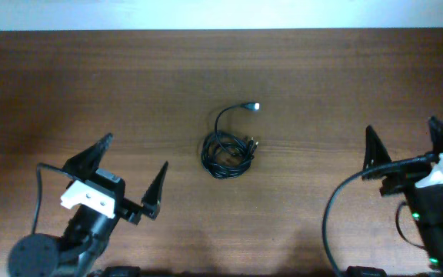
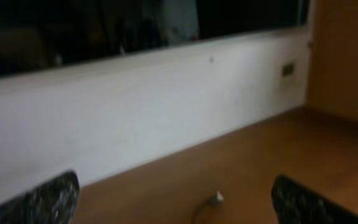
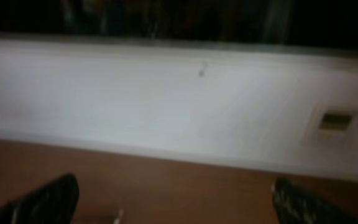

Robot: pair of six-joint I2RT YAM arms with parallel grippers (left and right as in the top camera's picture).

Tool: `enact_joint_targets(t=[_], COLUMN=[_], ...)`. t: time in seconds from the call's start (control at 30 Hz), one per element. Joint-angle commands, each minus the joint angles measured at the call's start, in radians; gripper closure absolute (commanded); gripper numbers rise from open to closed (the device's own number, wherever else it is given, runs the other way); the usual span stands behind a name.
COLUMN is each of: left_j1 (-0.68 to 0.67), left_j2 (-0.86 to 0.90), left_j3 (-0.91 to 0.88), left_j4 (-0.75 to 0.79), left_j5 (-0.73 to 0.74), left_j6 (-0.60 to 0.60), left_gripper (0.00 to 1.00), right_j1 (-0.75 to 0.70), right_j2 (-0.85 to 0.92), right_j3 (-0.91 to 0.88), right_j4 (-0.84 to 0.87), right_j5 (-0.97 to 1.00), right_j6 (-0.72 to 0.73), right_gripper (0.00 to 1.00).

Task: Untangle cables
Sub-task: 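Move the left gripper down onto the black cable coil and grasp it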

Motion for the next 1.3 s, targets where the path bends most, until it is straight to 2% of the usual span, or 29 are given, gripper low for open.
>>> enact_joint_targets(t=[0.0,0.03,0.13,0.23,0.37,0.47,0.53,0.57,0.6,0.63,0.67,0.73,0.77,0.83,0.9,0.97,1.0,1.07,1.17,1.27], left_j1=[-0.003,-0.003,-0.003,-0.003,-0.003,-0.003,-0.003,-0.003,-0.003,-0.003,-0.003,-0.003,-0.003,-0.003,-0.006,-0.030,-0.070,-0.137,-0.262,-0.293], left_j2=[0.033,0.032,0.032,0.032,0.032,0.032,0.033,0.036,0.059,0.085,0.177,0.274,0.380,0.558,0.719,0.820,0.898,0.969,1.027,1.027], left_j3=[0.196,0.276,0.303,0.303,0.303,0.303,0.290,0.270,0.243,0.235,0.232,0.232,0.232,0.233,0.233,0.233,0.232,0.233,0.232,0.232], left_j4=[-0.131,-0.206,-0.234,-0.266,-0.282,-0.393,-0.430,-0.429,-0.430,-0.433,-0.438,-0.441,-0.446,-0.448,-0.450,-0.449,-0.448,-0.435,-0.384,-0.388], left_j5=[0.064,0.067,0.092,0.108,0.156,0.343,0.222,0.123,0.084,0.086,0.083,0.075,0.076,0.134,0.211,0.194,0.129,0.024,-0.211,-0.274], left_j6=[-0.008,-0.008,-0.008,-0.008,-0.008,-0.008,-0.025,-0.092,-0.174,-0.230,-0.330,-0.386,-0.464,-0.522,-0.534,-0.536,-0.536,-0.512,-0.514,-0.521], left_gripper=[0.01,0.01,0.01,0.01,0.01,0.01,0.01,0.01,0.01,0.00,0.03,0.05,0.06,0.08,0.14,0.14,0.13,0.02,0.01,0.01], right_j1=[0.005,0.005,0.005,0.005,0.005,0.005,0.005,0.005,0.005,0.005,0.005,0.005,0.005,0.005,0.005,0.005,0.005,0.005,0.005,0.005], right_j2=[0.036,0.033,0.033,0.033,0.033,0.033,0.034,0.035,0.047,0.058,0.093,0.137,0.181,0.256,0.324,0.372,0.390,0.390,0.354,0.332], right_j3=[0.187,0.227,0.228,0.228,0.227,0.227,0.227,0.227,0.227,0.227,0.227,0.227,0.227,0.227,0.227,0.227,0.227,0.227,0.227,0.227], right_j4=[-0.105,-0.163,-0.292,-0.262,-0.286,-0.297,-0.293,-0.291,-0.280,-0.281,-0.290,-0.294,-0.297,-0.324,-0.329,-0.327,-0.327,-0.326,-0.327,-0.337], right_j5=[-0.111,-0.120,-0.119,-0.212,-0.237,-0.242,-0.242,-0.242,-0.238,-0.233,-0.158,-0.137,-0.137,-0.137,-0.136,-0.114,-0.125,-0.130,-0.130,-0.132], right_j6=[0.002,0.002,0.001,0.002,0.002,0.005,0.005,0.005,0.005,0.006,0.095,0.134,0.137,0.137,0.136,0.137,0.137,0.137,0.137,0.137], right_gripper=[0.01,0.01,0.01,0.01,0.01,0.01,0.01,0.01,0.01,0.01,0.01,0.01,0.01,0.01,0.01,0.01,0.01,0.01,0.01,0.01])
